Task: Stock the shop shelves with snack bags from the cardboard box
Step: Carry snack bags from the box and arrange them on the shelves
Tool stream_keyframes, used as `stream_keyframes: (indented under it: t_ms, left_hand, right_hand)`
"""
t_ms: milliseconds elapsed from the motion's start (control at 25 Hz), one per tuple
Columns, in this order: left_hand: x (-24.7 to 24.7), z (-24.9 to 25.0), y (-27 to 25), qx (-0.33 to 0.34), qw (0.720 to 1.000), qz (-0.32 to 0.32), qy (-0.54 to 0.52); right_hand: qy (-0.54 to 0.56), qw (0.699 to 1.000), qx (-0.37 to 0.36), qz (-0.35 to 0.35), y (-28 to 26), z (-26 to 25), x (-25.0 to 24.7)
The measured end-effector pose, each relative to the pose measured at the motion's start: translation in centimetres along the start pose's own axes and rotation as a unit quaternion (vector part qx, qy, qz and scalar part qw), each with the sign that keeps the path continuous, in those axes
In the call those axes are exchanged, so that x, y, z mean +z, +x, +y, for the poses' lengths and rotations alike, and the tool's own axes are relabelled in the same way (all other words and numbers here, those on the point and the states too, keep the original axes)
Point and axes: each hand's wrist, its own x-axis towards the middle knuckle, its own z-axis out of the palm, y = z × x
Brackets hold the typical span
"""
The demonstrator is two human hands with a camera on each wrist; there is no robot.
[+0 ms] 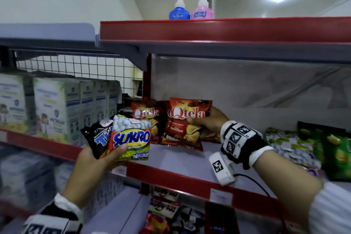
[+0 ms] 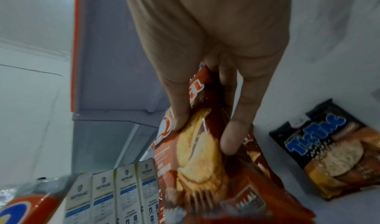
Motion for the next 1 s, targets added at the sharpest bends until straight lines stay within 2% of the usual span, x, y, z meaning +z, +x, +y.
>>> stream_keyframes:
  t_ms: [80,240,360,480,560,640,680,720,760,840,920,1000]
  left_hand:
    - [-0.4,0.4,2.2,0.003,1.000,-0.010,-0.009]
    - [-1.1,1.0,7.0,0.009,0.998,-0.056,0.015]
    - [-0.4,0.9,8.7,0.000,0.994,-0.106,0.025]
    - [0.9,0.5,9.7,-0.007,0.989,-0.146,0.025]
    - [2.1,0.4,10.1,-0.015,0.987,-0.158,0.011]
    - [3.3,0.6,10.4,-0.022,0.987,-0.158,0.002]
    - [4.0,0.8,10.5,-0.024,0.987,-0.156,-0.004]
    - [4.6,1.1,10.5,-0.025,0.987,-0.156,-0.008]
    - [5.4,1.5,10.4,-0.024,0.987,-0.161,-0.011]
    - [7.5,2.2,9.8,-0.013,0.984,-0.179,-0.018]
    - [9.9,3.0,8.5,0.005,0.978,-0.206,-0.014]
    - [12.7,3.1,7.3,-0.007,0.970,-0.244,-0.017]
  right_hand:
    - [-0.004,0.997,0.055,-0.046,2.2,0.6,1.6]
    - [-0.092,0.990,0.107,-0.018,6.1,1.2,4.5]
    - [-0.020,0.987,0.159,-0.026,6.6,1.8,5.1]
    - [0.006,0.988,0.153,-0.031,5.9,1.7,4.8]
    - [-0.070,0.985,0.154,-0.032,4.6,0.5,3.8]
    - [-0.174,0.976,0.124,0.039,3.3,-1.4,2.2]
    - [-0.188,0.974,0.082,0.095,2.4,-2.5,1.4]
    - [-0.146,0.980,0.033,0.132,1.5,-3.4,0.8]
    - [-0.073,0.988,-0.014,0.138,0.2,-4.2,0.4]
    - [0.056,0.993,-0.067,0.080,-2.6,-4.9,0.4]
    - [0.114,0.990,-0.075,0.039,-4.6,-3.8,0.4]
    - [0.158,0.983,-0.073,0.066,-5.8,-1.7,-0.3]
